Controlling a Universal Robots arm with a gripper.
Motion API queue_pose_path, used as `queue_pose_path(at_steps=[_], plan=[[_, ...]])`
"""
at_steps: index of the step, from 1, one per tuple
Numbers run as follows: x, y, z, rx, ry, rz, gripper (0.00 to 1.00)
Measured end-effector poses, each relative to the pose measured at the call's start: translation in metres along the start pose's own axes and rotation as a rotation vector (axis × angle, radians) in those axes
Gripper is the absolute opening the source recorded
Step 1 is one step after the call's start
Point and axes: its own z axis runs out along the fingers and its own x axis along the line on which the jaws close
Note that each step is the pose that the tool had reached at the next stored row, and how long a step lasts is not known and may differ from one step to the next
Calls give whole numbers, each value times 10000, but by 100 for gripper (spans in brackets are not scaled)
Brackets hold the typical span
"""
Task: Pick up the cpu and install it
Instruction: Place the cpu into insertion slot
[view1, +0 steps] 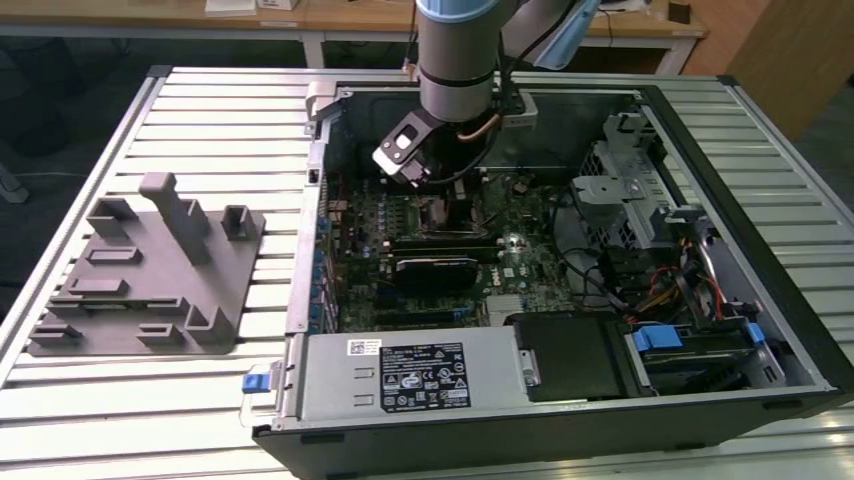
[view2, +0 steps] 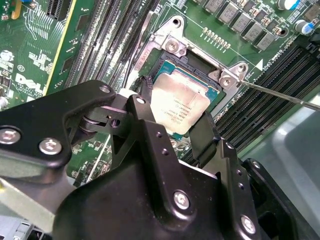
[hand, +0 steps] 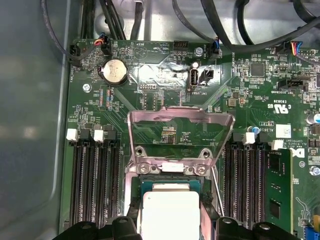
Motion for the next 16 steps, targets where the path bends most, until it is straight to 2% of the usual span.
queue_pose_path(at_steps=[16], plan=[[-17,-2,23,0,-1,24,54]])
